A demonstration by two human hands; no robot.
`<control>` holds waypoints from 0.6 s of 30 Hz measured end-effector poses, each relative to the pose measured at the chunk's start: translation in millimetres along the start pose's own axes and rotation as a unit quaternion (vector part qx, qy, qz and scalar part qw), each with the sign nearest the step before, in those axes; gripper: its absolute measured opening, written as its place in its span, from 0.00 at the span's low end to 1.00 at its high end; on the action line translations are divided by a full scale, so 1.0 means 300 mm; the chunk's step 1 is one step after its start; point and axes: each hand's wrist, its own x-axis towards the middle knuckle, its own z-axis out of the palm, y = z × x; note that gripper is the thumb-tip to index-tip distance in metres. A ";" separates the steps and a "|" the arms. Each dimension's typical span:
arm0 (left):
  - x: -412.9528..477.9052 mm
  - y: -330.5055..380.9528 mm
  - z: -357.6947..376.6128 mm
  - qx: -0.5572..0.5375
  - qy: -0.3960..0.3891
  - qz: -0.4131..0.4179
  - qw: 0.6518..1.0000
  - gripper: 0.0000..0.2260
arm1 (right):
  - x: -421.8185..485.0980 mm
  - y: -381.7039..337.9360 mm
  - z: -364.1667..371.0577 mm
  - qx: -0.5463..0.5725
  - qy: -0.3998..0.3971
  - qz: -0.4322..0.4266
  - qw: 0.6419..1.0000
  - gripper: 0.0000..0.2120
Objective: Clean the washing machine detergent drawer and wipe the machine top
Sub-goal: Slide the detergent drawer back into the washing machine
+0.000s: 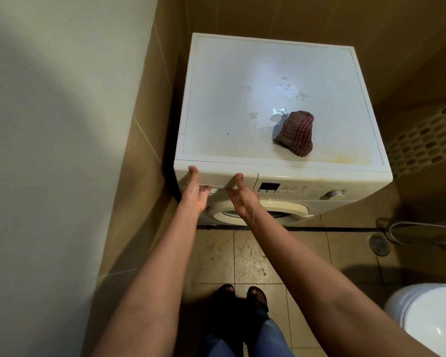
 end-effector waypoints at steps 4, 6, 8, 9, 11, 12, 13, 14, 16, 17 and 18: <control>-0.042 0.015 0.029 0.025 0.039 -0.016 0.999 0.32 | 0.001 -0.008 -0.001 -0.054 0.004 0.030 0.998 0.36; -0.075 0.023 0.055 0.049 0.072 -0.017 0.996 0.29 | -0.008 -0.032 -0.010 -0.116 0.000 0.041 0.992 0.26; -0.113 0.022 0.087 0.075 0.083 -0.014 0.994 0.24 | -0.032 -0.073 -0.010 -0.149 -0.031 0.064 0.986 0.10; -0.136 0.021 0.110 0.093 0.082 -0.013 0.992 0.22 | -0.050 -0.101 -0.009 -0.177 -0.041 0.076 0.980 0.07; -0.181 0.014 0.167 0.126 0.082 -0.008 0.989 0.22 | -0.081 -0.161 -0.008 -0.256 -0.045 0.073 0.963 0.11; -0.197 0.009 0.197 0.141 0.079 -0.005 0.987 0.22 | -0.097 -0.192 -0.008 -0.288 -0.045 0.060 0.955 0.14; -0.209 0.004 0.225 0.151 0.069 -0.007 0.986 0.23 | -0.105 -0.220 -0.009 -0.313 -0.041 0.044 0.948 0.15; -0.226 0.001 0.259 0.159 0.050 -0.012 0.986 0.23 | -0.116 -0.257 -0.010 -0.334 -0.035 0.020 0.942 0.15; -0.263 -0.004 0.324 0.182 0.005 -0.030 0.983 0.23 | -0.128 -0.332 -0.023 -0.384 -0.007 -0.063 0.921 0.12; -0.276 -0.005 0.352 0.194 -0.013 -0.040 0.980 0.23 | -0.130 -0.373 -0.030 -0.410 0.015 -0.115 0.905 0.10; -0.282 -0.008 0.374 0.207 -0.028 -0.046 0.977 0.23 | -0.134 -0.414 -0.038 -0.432 0.037 -0.165 0.886 0.09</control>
